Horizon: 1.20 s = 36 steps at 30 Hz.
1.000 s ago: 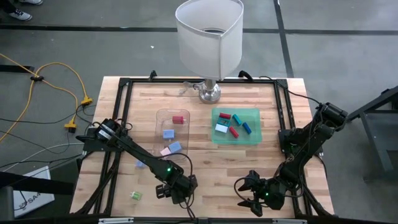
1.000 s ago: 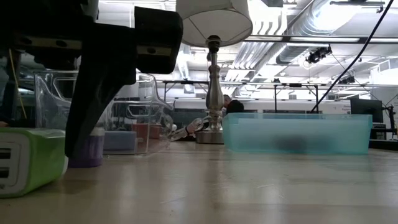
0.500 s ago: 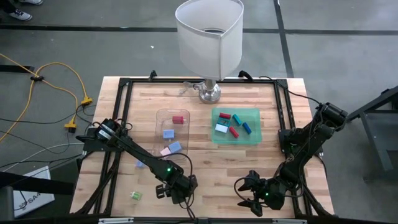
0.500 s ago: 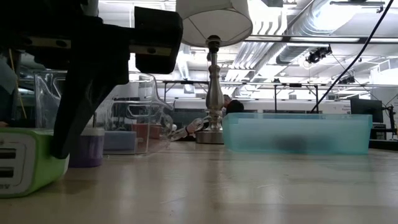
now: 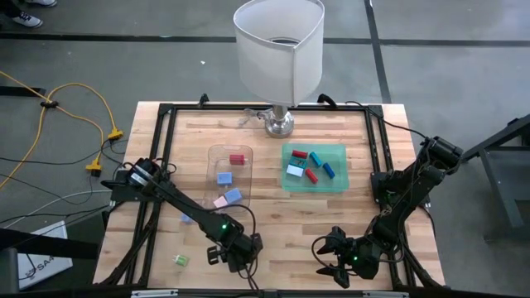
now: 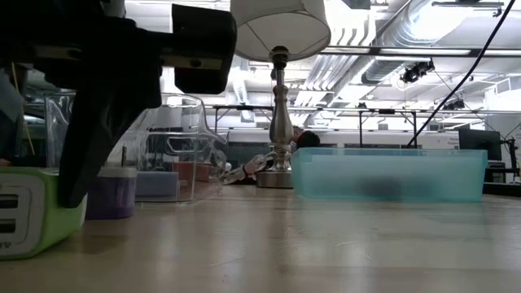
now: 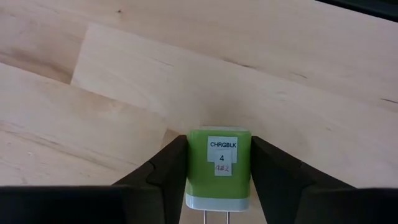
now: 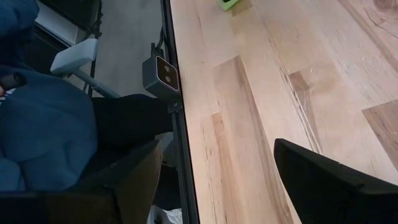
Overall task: Pick & Place Office items
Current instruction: Put the right green charger adapter into the transparent bin
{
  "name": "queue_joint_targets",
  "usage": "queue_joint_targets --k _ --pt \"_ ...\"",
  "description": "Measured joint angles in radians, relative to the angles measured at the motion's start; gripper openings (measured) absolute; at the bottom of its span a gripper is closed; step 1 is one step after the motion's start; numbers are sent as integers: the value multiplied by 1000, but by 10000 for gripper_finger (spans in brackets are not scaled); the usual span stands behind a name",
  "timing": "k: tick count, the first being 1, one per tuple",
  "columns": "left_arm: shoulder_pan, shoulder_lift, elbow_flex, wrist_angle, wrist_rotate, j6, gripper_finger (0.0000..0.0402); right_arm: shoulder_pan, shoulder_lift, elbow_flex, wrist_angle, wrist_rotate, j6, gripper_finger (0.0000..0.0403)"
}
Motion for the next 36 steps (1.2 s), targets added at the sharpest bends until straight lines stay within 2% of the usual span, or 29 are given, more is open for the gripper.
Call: queue_joint_targets --k 8,13,21,26,36 --pt "-14 -34 0 15 -16 3 148 0 0 0 0 0 0 298" --pt "-8 -91 0 14 -44 -54 148 0 0 0 0 0 0 298" --pt "11 -210 0 2 -217 -155 147 0 0 0 0 0 0 298" --pt "10 -279 0 2 -280 -213 147 0 0 0 0 0 0 298" --pt "98 -378 0 -145 -483 -493 147 0 0 0 1 0 0 298"
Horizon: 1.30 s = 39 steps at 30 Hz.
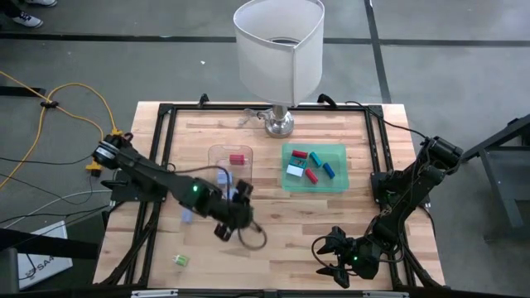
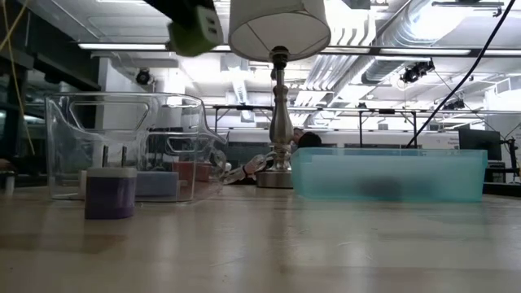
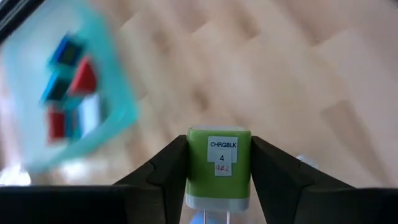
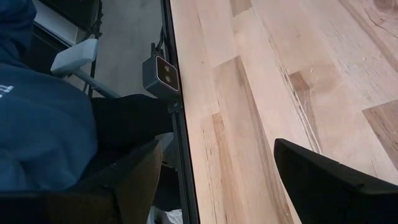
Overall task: Pick & Place Office items
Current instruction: Put the right green charger adapter into the transparent bin
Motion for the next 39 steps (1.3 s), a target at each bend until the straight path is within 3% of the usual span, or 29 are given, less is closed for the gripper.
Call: queue_joint_targets --k 6,13,17,21,30,39 --pt "118 -51 0 -115 -30 -133 148 0 0 0 1 0 0 298" --pt "286 -69 0 -208 -24 -181 153 0 0 0 3 0 0 298" --pt "394 -70 0 -270 17 -188 153 0 0 0 3 0 0 298" --pt "511 -70 0 -304 131 -206 153 0 0 0 3 0 0 298" --pt "703 -70 -100 -233 263 -176 153 0 0 0 3 0 0 298" --pt "756 -70 -275 12 341 -144 153 0 0 0 3 0 0 298"
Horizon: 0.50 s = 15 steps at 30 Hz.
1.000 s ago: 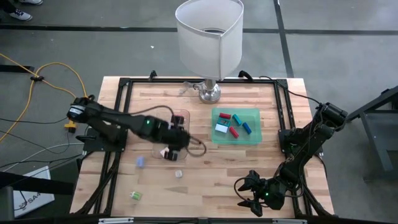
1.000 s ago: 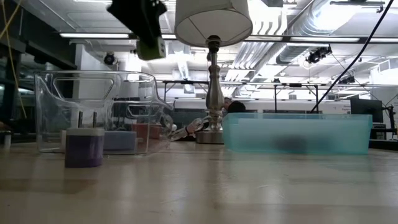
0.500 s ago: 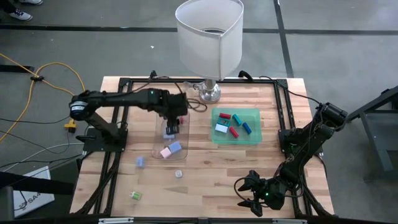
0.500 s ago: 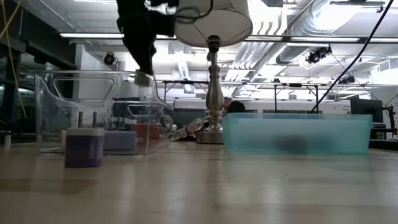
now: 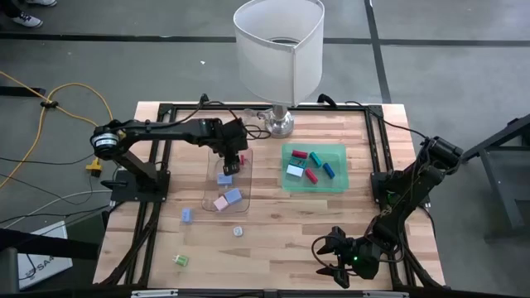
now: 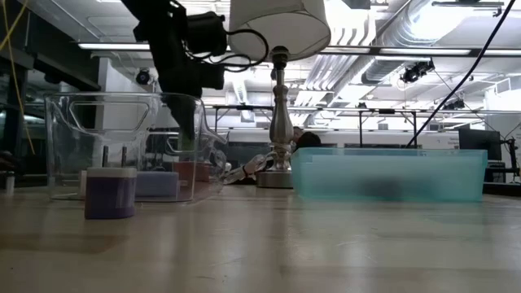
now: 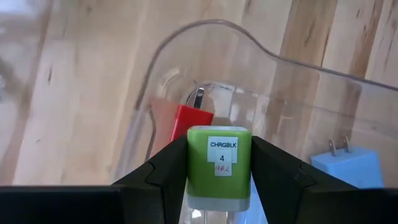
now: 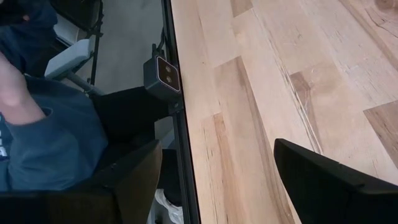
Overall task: Pick & Place Office items
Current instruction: Put the right green charger adapter into the transparent bin
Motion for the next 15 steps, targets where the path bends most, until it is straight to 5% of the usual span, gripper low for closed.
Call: queue_joint_targets --k 15 --pt "-116 9 -111 142 -47 11 153 0 0 0 2 0 0 298"
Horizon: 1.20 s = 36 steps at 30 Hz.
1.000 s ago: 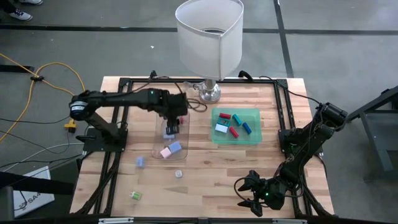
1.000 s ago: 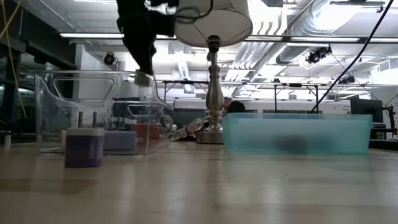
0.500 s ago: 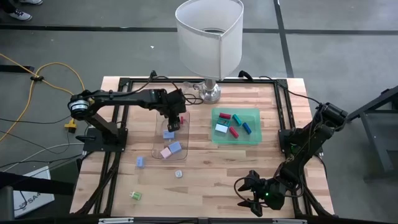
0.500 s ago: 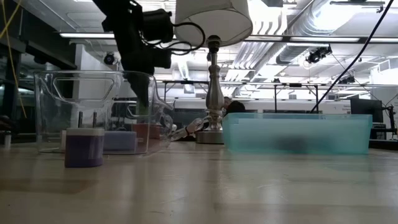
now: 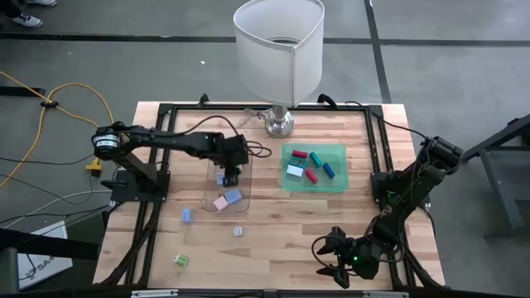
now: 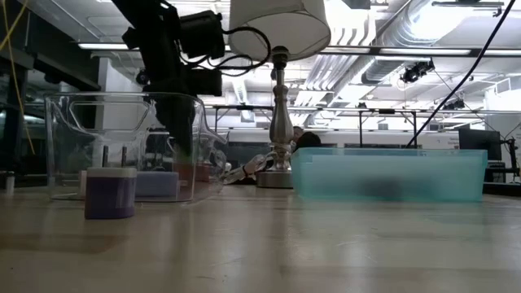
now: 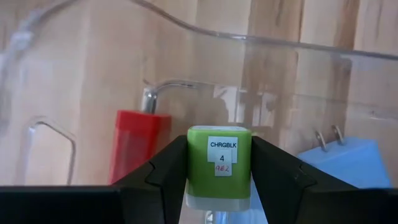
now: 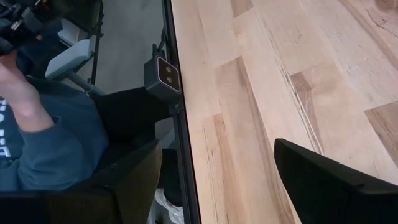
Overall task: Pick & Place Office items
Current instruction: Put the right green charger adapter into the transparent bin, then put the purple charger adapter into the transparent bin
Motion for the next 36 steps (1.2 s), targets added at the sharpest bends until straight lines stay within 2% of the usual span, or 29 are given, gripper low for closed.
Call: queue_joint_targets --k 18,36 --pt "-87 0 -18 12 -103 2 154 0 0 0 2 0 0 298" --pt "-88 0 -18 17 -103 -1 173 0 0 0 2 0 0 298"
